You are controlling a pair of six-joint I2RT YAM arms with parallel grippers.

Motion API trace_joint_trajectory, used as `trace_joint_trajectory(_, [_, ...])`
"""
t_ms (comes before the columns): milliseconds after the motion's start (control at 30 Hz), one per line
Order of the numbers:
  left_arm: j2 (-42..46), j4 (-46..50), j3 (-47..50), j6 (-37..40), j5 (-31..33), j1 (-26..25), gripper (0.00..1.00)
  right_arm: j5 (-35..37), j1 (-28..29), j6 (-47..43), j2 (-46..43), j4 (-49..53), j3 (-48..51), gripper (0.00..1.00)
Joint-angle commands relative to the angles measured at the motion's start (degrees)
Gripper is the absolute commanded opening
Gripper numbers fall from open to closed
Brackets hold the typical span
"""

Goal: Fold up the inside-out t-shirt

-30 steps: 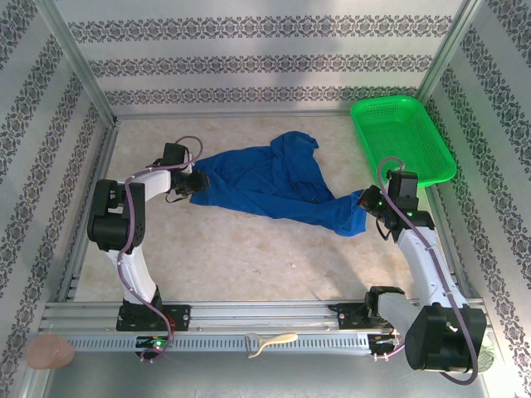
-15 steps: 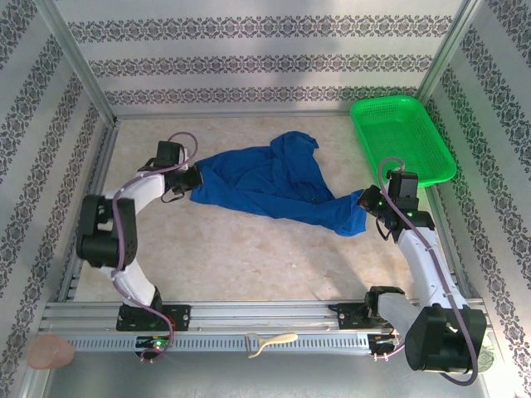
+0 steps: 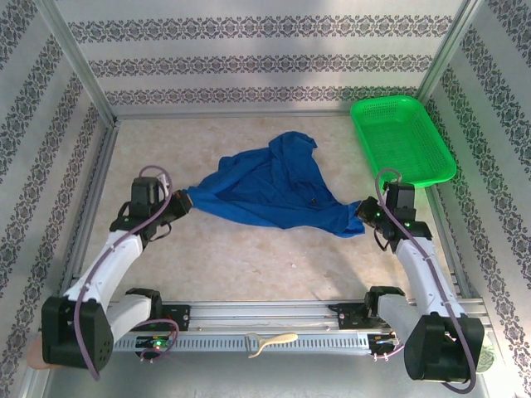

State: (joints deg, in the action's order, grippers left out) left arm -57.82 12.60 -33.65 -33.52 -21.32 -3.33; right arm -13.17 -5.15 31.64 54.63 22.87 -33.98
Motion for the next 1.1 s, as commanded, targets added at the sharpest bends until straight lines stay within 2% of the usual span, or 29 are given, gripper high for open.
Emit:
trace_joint_trajectory(0, [3.72, -1.17, 3.78, -4.38, 1.65, -0.45, 0.0, -1.14, -0.34, -0.57, 3.0, -2.08, 0.65, 0.0])
trace_joint_trajectory(33, [3.97, -1.56, 4.61, -4.89, 2.09, -0.46, 0.0, -1.27, -0.37, -0.86, 4.44, -2.7, 0.2, 0.06])
trace_joint_trajectory(100, [3.32, -3.11, 5.57, -5.92, 2.34, -0.47, 0.0, -2.27, -0.3, -2.04, 7.49, -4.06, -1.8, 0.33])
trace_joint_trajectory(133, [2.58, -3.78, 5.65, -6.25, 2.42, -0.5, 0.0, -2.6, -0.3, -2.62, 8.46, -3.92, -3.02, 0.42])
trace_joint_trajectory(167, [1.59, -4.31, 5.33, -6.45, 2.46, -0.52, 0.0, -2.65, -0.15, -3.02, 9.04, -3.37, -4.33, 0.47])
trace_joint_trajectory(333, [-2.44, -5.91, 3.19, -6.34, 2.18, -0.49, 0.0, -0.66, 1.06, -3.69, 4.04, 1.39, -4.66, 0.5])
trace_joint_trajectory(500, [-2.73, -5.84, 1.96, -5.87, 2.15, -0.53, 0.0, 3.0, 3.01, -2.21, -4.3, 5.82, 1.53, 0.52])
trace_joint_trajectory(600, [-2.87, -5.33, 1.43, -5.25, 1.91, -0.51, 0.0, 4.79, 3.71, -0.88, -6.43, 5.99, 5.08, 0.52])
trace_joint_trajectory(833, [-2.72, -5.35, 1.26, -5.1, 1.68, -0.53, 0.0, 7.24, 4.97, 1.41, -2.76, 2.51, 7.88, 0.52])
trace_joint_trajectory(1067, [-2.73, -5.07, 0.86, -4.79, 1.67, -0.51, 0.0, 10.03, 4.8, 2.11, 4.35, -2.02, 6.26, 0.57])
